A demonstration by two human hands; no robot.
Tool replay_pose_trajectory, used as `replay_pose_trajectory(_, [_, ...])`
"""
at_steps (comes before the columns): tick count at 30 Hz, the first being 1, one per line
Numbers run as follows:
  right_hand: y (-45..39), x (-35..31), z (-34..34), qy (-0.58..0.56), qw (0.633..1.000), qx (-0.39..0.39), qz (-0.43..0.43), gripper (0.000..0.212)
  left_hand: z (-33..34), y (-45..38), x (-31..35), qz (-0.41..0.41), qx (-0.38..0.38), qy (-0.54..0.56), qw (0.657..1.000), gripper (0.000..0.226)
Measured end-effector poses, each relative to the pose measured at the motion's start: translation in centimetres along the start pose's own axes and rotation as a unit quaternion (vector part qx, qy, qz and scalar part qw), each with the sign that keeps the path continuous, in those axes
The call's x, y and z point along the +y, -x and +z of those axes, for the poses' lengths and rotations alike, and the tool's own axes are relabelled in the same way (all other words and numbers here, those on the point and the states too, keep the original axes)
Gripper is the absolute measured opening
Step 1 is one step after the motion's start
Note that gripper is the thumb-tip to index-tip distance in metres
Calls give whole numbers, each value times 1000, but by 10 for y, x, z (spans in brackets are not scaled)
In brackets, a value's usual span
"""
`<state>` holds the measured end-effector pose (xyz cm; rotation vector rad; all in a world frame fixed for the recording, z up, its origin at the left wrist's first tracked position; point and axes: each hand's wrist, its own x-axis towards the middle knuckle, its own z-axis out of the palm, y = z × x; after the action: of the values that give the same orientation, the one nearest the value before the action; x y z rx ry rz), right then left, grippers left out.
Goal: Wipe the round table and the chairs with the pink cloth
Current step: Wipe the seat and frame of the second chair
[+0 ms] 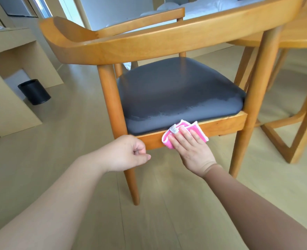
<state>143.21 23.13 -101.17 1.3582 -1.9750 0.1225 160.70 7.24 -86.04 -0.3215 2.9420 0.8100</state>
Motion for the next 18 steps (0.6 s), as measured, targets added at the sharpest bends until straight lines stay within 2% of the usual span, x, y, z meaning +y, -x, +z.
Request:
replay_pose_trajectory(3, [20,33,-7,12,999,-28,44,61,8,-10,11,17,-4,-3,1000,44])
replay_pose_trajectory(7, [43,73,-16,-9,994,-22,108,54,17,-22,26,37,-8,-14,999,44])
replay_pose_trajectory(10, [58,93,-22,-24,978,-8,209,54,19,-27,30,32,-6,-20,999,46])
replay_pose_trajectory(13, [64,94,-25,-56,950,8,308,55,18,-29,28,23,-16,-24,999,49])
replay_pose_trajectory(18, [51,70,-18,-128,917,59,374,56,19,-30,23,18,-33,-27,999,50])
